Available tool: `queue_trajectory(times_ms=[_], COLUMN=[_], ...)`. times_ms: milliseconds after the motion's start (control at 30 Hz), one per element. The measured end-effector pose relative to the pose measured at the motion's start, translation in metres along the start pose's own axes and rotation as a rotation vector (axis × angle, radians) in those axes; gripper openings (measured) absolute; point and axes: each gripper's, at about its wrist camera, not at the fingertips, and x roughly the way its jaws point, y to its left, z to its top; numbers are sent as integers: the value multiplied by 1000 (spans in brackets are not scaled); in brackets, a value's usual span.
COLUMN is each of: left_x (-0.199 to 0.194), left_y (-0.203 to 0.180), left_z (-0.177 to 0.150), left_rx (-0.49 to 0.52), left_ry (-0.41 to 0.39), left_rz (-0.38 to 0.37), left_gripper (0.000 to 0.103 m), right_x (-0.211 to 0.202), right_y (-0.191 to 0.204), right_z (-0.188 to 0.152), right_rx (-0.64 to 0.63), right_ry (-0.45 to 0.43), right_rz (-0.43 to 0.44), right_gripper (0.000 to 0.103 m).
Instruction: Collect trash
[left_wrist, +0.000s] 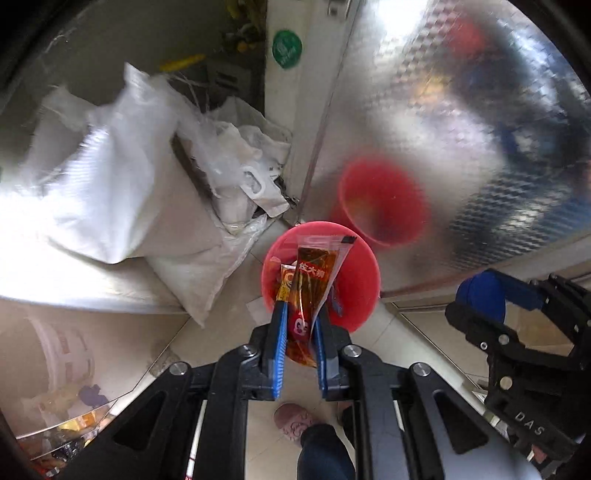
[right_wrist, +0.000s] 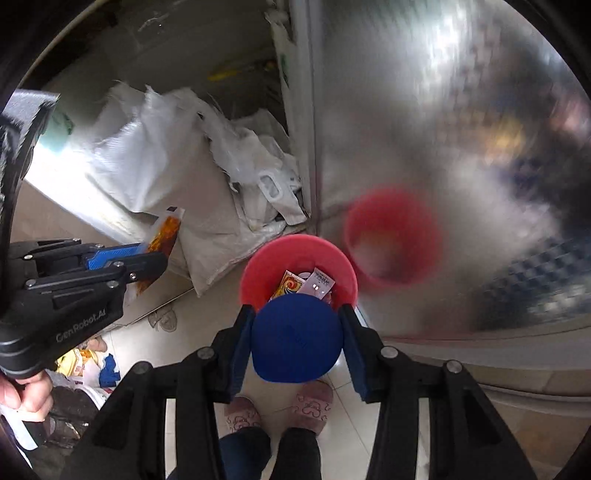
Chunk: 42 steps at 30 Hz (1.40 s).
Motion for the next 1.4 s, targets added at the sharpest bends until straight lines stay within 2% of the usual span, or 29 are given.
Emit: queue_trajectory(times_ms=[300,667,800,867,900,933,1000,1133,1233,1400], left_x=[55,82,86,86,86,85,82,72,61,29], left_y=[-4,-4,-3,-2,-2,-2,-3,2,5,8], left_z=[9,14,16,16,17,17,16,16,14,7], left_rx=[20,35,37,31,24,21,22,7,-14,-50], left_ry=[38,66,64,60,55,51,44,28,17,-7], left_rz=[-5,0,2,-1,2,4,9,38,61,107], left_gripper=[13,13,23,36,46,54,62,69,77,82], right_x=[43,56,60,60,61,61,58,53,46,19], right_y=[-20,-28,-29,-29,-29,-29,-28,-25,-20,-11], right_z=[0,3,6,6,7,7,7,10,12,14], right_rx=[-4,-15,-27,-27,-27,-28,-33,-55,-78,-127], right_ry=[16,38,41,41,44,46,29,9,-4,-23], right_rz=[7,15,27,29,33,34,35,32,25,-1], right_gripper=[43,43,43,43,43,48,61,73,77,82])
